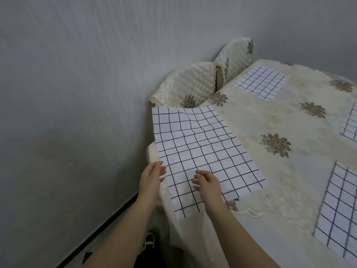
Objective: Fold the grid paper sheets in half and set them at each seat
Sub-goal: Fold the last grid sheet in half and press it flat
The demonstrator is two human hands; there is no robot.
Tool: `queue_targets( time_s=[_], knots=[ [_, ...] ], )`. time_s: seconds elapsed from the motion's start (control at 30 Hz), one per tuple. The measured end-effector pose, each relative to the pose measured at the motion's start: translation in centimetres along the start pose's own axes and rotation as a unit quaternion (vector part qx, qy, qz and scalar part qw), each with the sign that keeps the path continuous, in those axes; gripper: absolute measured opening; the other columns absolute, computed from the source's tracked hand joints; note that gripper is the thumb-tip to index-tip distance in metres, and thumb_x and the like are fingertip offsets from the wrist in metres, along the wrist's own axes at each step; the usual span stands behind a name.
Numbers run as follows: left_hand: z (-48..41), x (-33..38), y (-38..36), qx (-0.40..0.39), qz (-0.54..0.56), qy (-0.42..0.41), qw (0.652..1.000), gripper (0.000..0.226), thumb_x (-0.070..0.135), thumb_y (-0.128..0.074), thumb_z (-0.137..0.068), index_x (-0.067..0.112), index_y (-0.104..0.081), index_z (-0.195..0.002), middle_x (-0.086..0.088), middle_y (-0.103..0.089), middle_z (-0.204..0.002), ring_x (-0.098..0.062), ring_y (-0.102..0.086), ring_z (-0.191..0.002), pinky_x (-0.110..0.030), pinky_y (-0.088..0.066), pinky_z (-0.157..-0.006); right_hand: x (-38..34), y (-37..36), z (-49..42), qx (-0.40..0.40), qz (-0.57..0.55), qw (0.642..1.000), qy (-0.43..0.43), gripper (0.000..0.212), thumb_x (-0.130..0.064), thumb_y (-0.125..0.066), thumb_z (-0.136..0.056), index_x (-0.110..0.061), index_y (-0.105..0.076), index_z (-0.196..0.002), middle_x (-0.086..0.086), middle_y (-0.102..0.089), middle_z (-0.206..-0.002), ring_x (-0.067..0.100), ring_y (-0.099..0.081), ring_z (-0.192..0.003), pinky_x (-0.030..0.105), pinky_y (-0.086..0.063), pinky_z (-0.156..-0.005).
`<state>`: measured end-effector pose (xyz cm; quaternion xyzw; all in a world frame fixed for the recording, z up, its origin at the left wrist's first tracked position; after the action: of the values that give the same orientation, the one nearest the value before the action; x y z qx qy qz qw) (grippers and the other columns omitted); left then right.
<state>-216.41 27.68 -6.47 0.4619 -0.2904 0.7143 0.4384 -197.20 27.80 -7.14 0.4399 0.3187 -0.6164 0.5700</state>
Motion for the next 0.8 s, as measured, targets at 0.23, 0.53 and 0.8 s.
queue_targets(
  time_s=[0.23,0.53,0.8],
  knots=[
    [-8.3,2.6,0.6,-0.051,-0.002,0.011,0.999,0.025,0.020,-0.044,-0.099,0.010,-0.066,-0.105,-0.009,-0.070,-0.099,-0.022,-0.067,-0.097,-0.030,-0.053,-0.080,-1.9,-3.6,-2.7,0.097,-0.059,0.993,-0.028,0.016,-0.012,-0.050,-0.095,-0.010,-0.064,-0.103,0.009,-0.066,-0.099,0.020,-0.066,-0.091,0.032,-0.056,-0.080],
    [-14.8,6.9,0.3,0.014,-0.029,-0.026,0.999,0.026,0.011,-0.050,-0.094,0.006,-0.063,-0.116,-0.007,-0.064,-0.110,-0.018,-0.061,-0.101,-0.027,-0.049,-0.084,-4.0,-5.3,-4.7,0.133,-0.129,0.982,-0.047,0.016,-0.012,-0.052,-0.093,-0.014,-0.065,-0.100,0.007,-0.069,-0.100,0.021,-0.066,-0.094,0.034,-0.056,-0.084],
    [-18.6,5.9,-1.7,-0.129,0.016,0.127,0.983,0.027,0.016,-0.055,-0.092,0.004,-0.062,-0.115,-0.010,-0.068,-0.114,-0.025,-0.064,-0.106,-0.036,-0.053,-0.089,-7.4,-12.2,-7.9,0.016,-0.111,0.990,-0.084,0.031,-0.008,-0.045,-0.090,-0.022,-0.063,-0.112,0.002,-0.058,-0.125,0.015,-0.054,-0.114,0.035,-0.046,-0.101]
  ],
)
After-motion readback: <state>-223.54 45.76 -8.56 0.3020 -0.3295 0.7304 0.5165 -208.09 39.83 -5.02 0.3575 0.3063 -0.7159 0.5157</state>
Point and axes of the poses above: each hand's wrist, its own z-axis away from the middle knuckle, its own y-axis out of the back of the hand, x = y × z, the point moved 6 cm from there along -z, towards the middle knuckle
